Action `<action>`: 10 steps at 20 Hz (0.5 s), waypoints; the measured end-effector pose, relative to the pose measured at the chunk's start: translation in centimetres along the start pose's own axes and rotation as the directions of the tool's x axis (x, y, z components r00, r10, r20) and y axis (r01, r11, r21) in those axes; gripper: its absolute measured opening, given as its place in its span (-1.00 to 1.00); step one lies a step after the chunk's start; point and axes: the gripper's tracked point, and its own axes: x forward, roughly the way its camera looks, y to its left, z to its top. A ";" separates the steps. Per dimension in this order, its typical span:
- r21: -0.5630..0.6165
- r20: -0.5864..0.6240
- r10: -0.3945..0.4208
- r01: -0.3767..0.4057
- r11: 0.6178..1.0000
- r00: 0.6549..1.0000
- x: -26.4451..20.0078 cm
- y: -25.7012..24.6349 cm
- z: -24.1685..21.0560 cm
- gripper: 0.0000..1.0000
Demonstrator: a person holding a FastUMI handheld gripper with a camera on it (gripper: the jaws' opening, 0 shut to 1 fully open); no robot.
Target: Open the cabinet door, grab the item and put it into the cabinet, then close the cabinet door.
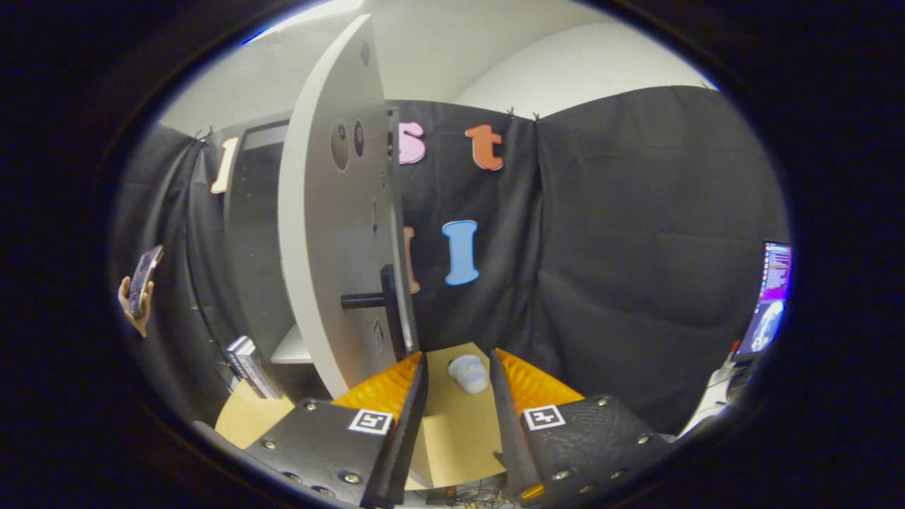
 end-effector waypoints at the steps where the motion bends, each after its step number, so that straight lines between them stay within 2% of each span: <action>1: 0.007 -0.006 0.033 -0.033 0.999 0.999 0.0 0.9 -0.1 0.06; 7: 0.074 -0.049 0.236 -0.232 0.970 0.971 0.1 6.3 -1.5 0.06; 10: 0.069 -0.070 0.303 -0.298 0.952 0.950 1.3 9.3 -2.4 0.07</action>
